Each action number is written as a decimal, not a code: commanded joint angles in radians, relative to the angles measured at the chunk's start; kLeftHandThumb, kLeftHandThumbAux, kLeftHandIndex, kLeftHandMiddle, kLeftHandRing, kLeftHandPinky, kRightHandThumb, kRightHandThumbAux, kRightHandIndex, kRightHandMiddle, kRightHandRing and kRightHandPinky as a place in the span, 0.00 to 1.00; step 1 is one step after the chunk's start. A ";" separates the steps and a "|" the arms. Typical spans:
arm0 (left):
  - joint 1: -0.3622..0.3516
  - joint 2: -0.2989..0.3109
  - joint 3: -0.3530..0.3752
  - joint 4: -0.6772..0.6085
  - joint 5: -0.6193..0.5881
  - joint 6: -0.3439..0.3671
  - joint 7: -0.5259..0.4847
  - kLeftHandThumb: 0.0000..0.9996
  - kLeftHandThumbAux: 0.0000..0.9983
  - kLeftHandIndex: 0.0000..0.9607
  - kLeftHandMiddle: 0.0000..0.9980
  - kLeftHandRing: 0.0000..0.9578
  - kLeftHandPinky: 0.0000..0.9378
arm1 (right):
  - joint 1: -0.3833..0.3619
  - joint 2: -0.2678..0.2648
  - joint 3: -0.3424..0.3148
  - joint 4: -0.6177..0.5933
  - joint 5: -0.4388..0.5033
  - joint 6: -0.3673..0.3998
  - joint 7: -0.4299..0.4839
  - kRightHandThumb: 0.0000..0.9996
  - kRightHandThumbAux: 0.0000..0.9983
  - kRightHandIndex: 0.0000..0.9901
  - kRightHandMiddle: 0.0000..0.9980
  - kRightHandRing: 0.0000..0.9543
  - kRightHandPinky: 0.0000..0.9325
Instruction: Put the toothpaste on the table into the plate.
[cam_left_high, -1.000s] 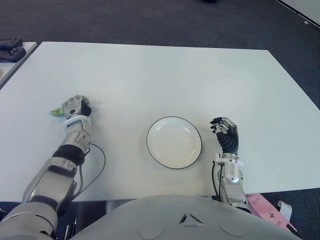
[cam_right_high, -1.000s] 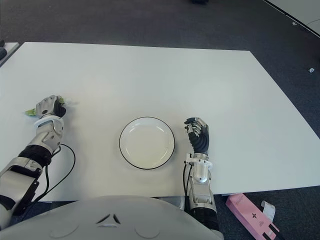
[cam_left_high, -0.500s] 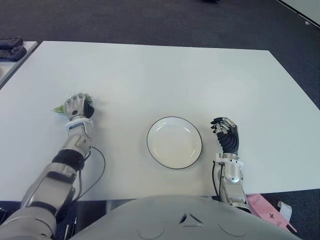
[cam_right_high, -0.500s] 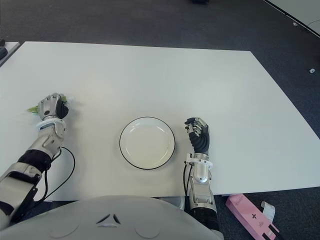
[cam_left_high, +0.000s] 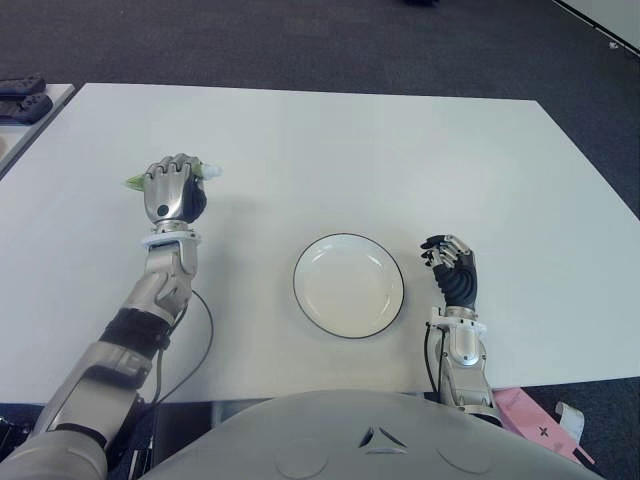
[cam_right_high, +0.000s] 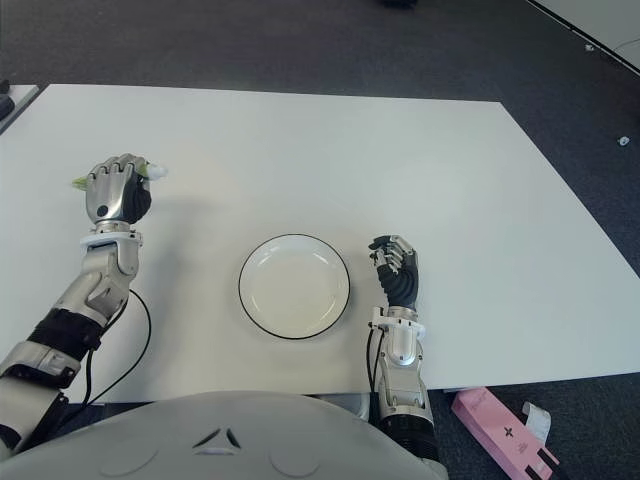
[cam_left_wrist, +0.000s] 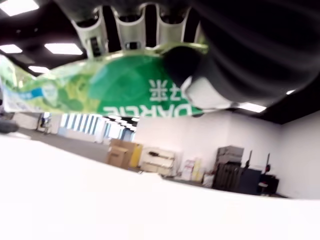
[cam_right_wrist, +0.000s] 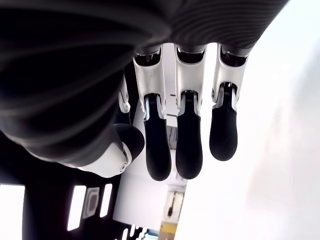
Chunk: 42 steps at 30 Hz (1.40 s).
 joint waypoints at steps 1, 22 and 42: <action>0.034 -0.005 0.002 -0.107 0.037 -0.033 0.011 0.85 0.66 0.44 0.55 0.96 0.96 | -0.010 0.004 0.004 0.010 -0.002 0.006 -0.007 0.71 0.73 0.44 0.52 0.56 0.60; 0.093 -0.075 -0.120 -0.338 0.141 -0.284 0.006 0.85 0.67 0.41 0.55 0.94 0.95 | -0.018 0.002 0.013 0.042 0.000 -0.020 -0.008 0.71 0.73 0.44 0.51 0.56 0.58; -0.009 -0.072 -0.322 -0.088 0.321 -0.613 0.113 0.85 0.67 0.42 0.56 0.92 0.95 | 0.001 0.010 0.022 0.006 0.008 0.027 0.003 0.71 0.73 0.43 0.50 0.53 0.55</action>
